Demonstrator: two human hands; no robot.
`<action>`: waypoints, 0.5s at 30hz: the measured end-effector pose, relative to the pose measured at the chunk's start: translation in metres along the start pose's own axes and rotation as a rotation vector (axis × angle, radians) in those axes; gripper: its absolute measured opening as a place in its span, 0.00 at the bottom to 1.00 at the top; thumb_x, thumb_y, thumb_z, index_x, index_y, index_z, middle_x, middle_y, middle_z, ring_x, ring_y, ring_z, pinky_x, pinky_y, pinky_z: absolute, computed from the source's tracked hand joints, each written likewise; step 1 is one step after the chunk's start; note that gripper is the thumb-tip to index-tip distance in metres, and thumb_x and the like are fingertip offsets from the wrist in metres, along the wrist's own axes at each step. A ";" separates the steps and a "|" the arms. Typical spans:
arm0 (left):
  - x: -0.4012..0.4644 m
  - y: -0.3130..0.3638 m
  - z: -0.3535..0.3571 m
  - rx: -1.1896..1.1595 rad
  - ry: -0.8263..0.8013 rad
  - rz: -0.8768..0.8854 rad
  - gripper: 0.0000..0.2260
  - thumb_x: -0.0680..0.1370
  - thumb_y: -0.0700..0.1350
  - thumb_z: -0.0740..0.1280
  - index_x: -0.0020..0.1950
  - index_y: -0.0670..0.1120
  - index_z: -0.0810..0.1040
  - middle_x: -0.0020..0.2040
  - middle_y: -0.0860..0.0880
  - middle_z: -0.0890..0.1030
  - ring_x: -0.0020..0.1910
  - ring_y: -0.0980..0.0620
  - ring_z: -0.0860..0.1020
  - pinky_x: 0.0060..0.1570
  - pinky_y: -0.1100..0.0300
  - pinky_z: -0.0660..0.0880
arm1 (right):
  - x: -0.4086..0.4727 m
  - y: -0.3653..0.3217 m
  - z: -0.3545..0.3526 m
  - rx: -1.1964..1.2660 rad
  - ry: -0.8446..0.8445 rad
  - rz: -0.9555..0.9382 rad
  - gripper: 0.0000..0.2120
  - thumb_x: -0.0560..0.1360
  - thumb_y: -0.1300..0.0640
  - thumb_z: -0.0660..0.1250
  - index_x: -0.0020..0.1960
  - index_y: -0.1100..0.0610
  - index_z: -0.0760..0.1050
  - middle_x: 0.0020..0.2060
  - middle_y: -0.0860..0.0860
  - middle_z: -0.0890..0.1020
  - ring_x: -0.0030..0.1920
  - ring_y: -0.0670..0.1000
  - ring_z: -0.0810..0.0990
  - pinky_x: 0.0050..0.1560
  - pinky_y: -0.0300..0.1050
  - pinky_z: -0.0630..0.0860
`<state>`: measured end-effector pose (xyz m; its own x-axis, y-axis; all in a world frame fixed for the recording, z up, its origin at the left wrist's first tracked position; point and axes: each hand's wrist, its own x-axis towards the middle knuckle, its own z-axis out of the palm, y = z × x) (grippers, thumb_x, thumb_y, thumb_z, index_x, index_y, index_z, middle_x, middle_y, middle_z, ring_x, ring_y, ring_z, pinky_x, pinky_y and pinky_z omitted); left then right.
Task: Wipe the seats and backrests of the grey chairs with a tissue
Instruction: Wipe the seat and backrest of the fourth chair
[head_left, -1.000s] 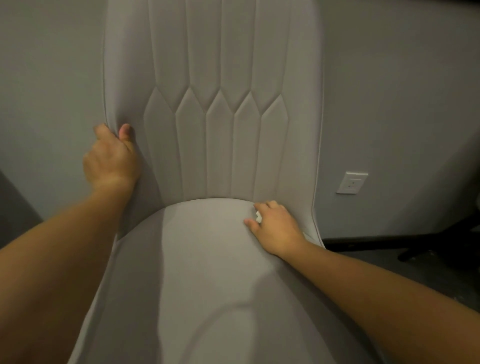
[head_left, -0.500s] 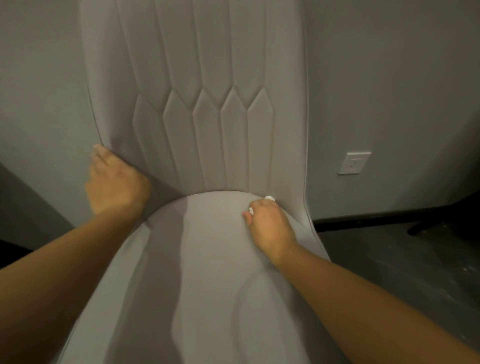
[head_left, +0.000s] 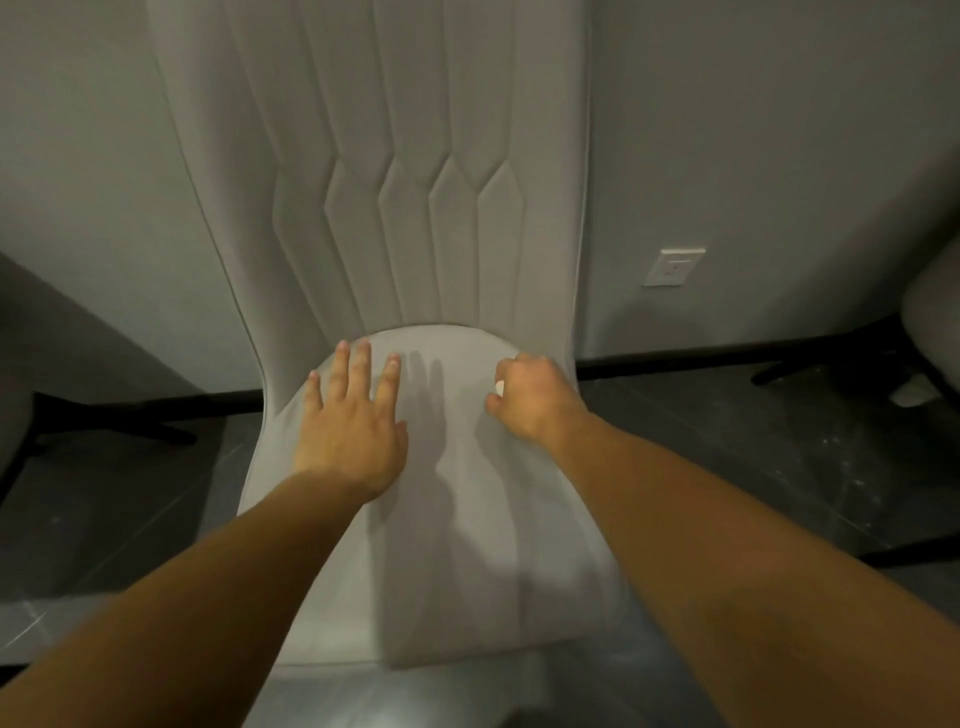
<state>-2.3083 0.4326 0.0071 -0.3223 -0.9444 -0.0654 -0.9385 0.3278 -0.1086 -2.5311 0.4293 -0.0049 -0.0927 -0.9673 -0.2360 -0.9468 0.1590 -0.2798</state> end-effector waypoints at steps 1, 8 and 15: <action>-0.010 -0.002 -0.010 0.008 -0.021 0.009 0.31 0.81 0.59 0.49 0.77 0.52 0.36 0.78 0.45 0.37 0.74 0.43 0.33 0.71 0.43 0.37 | -0.011 0.000 -0.010 0.023 -0.015 -0.008 0.17 0.78 0.48 0.63 0.61 0.56 0.76 0.59 0.55 0.76 0.61 0.59 0.72 0.59 0.50 0.71; -0.074 -0.012 -0.124 0.012 -0.108 -0.070 0.32 0.80 0.59 0.50 0.77 0.50 0.37 0.78 0.44 0.39 0.74 0.42 0.33 0.71 0.39 0.40 | -0.100 -0.005 -0.121 0.213 -0.015 0.028 0.14 0.74 0.50 0.69 0.56 0.57 0.79 0.53 0.57 0.79 0.55 0.58 0.75 0.52 0.47 0.74; -0.114 0.024 -0.275 -0.022 -0.134 -0.100 0.32 0.79 0.60 0.51 0.78 0.49 0.43 0.78 0.43 0.47 0.75 0.41 0.39 0.72 0.38 0.43 | -0.188 0.004 -0.271 0.308 0.077 0.074 0.11 0.73 0.52 0.71 0.53 0.57 0.78 0.51 0.56 0.79 0.52 0.57 0.75 0.49 0.45 0.69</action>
<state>-2.3287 0.5409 0.2849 -0.2093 -0.9597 -0.1876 -0.9680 0.2305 -0.0994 -2.6009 0.5585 0.2909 -0.1921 -0.9611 -0.1982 -0.8000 0.2704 -0.5356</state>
